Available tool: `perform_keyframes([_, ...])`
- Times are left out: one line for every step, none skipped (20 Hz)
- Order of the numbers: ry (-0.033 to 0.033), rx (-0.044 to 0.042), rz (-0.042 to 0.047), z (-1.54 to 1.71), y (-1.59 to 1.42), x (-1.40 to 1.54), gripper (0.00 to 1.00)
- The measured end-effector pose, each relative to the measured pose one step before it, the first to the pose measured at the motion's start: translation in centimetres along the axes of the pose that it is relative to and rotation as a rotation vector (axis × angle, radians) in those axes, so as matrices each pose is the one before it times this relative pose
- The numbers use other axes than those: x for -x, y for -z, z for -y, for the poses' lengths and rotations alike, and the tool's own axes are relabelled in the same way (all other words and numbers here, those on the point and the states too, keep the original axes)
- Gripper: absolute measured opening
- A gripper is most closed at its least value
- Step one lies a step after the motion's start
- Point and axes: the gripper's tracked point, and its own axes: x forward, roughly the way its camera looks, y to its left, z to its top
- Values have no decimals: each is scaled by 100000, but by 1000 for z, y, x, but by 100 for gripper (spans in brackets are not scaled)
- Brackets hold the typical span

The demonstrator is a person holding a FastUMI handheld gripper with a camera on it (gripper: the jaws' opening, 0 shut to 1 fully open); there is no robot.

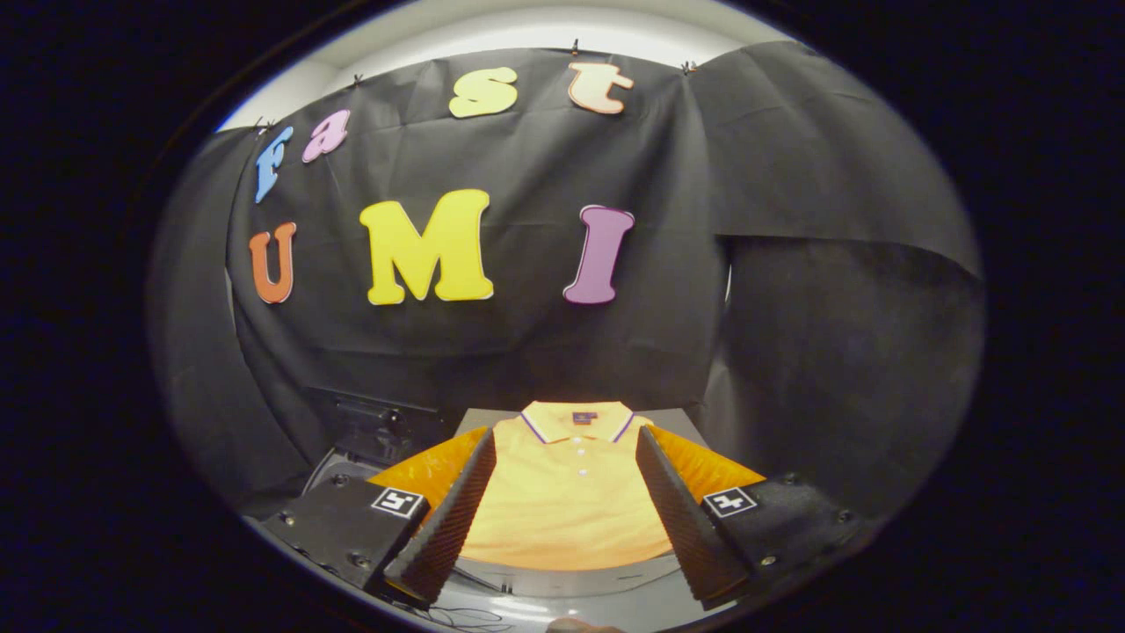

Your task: Put the clothes into the washing machine and then close the washing machine lid.

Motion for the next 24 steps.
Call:
perform_keyframes([133,-150,-1209,291,31,-1115,100])
perform_keyframes([32,316,-1334,129,24,-1069,100])
perform_keyframes([740,787,-1927,125,170,-1098,100])
perform_keyframes([508,225,-780,73,-70,-1136,100])
perform_keyframes([820,-21,-2310,53,346,-1111,100])
perform_keyframes([15,-234,-2202,-52,275,-954,100])
perform_keyframes([370,-222,-1705,86,177,-1004,100])
perform_keyframes([886,154,-2842,241,395,-1040,100])
perform_keyframes([59,391,-2418,4,371,-1013,100])
perform_keyframes([404,-116,-1780,120,270,-981,100])
perform_keyframes([371,-420,-3407,136,508,-859,100])
perform_keyframes([-1350,-341,-2863,-195,320,-769,100])
perform_keyframes([109,192,-2577,106,519,-815,100])
perform_keyframes([966,1005,-2525,195,431,-640,100])
perform_keyframes([468,353,-1509,52,286,-655,100])
perform_keyframes([601,430,-3081,-9,399,-712,100])
perform_keyframes([-639,759,-2635,-150,571,-464,100])
perform_keyframes([-173,-65,-2035,-55,340,-591,100])
perform_keyframes([-438,-88,-3298,25,556,-486,100])
perform_keyframes([368,-898,-2477,114,436,-437,100])
perform_keyframes([-1046,-1121,-1995,-142,297,-659,100])
perform_keyframes([-343,-1430,-3262,8,562,-476,100])
perform_keyframes([-1035,117,-1597,-126,529,-339,100])
perform_keyframes([166,87,-790,173,165,-289,100])
